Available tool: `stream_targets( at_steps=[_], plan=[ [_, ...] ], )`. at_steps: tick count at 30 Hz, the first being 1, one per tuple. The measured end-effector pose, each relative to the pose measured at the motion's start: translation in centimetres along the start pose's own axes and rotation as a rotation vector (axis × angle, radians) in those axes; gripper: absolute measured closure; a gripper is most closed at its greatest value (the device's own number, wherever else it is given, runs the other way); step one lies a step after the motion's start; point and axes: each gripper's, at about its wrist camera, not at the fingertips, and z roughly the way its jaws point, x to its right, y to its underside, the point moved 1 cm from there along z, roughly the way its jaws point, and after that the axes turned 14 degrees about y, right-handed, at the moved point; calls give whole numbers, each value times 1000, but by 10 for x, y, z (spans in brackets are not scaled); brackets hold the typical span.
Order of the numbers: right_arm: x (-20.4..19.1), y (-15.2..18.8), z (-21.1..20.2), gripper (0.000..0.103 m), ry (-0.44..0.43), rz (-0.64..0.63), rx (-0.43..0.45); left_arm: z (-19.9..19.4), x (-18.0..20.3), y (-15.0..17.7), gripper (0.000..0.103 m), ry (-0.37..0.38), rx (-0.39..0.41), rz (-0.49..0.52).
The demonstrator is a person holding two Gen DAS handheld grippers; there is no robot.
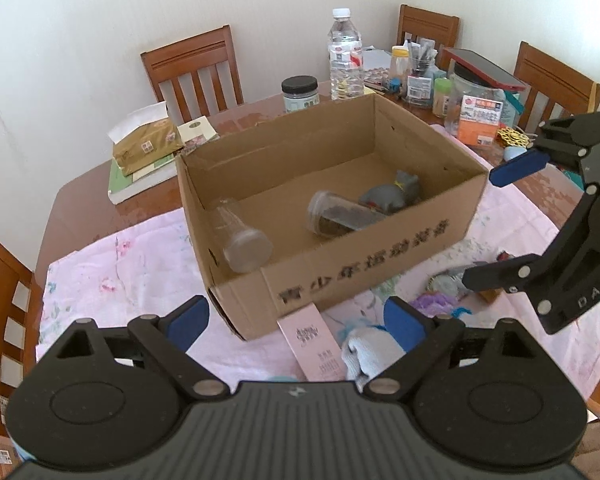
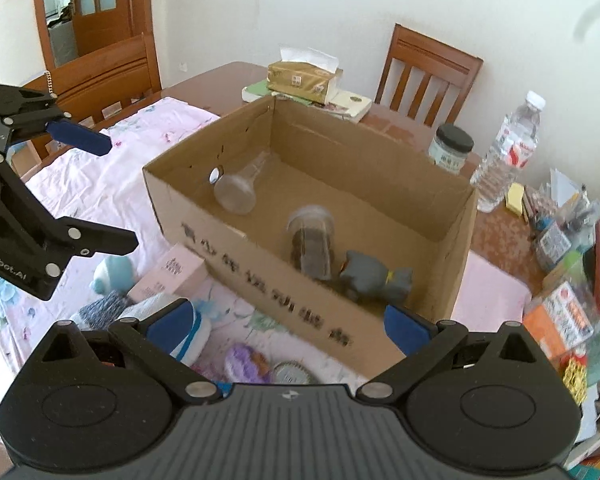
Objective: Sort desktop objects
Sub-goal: 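Withdraw both open tools from the box back over the table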
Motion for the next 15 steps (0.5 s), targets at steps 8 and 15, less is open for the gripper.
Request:
stream_targets(
  at_steps=[8,15],
  plan=[
    [-2,25,-14,0,-16,82,-1,-7,8,32,9,5,1,-77],
    [-10,51,-22,0,-20,110,-13,-6,5,57,9,5,-15,-160]
  ],
)
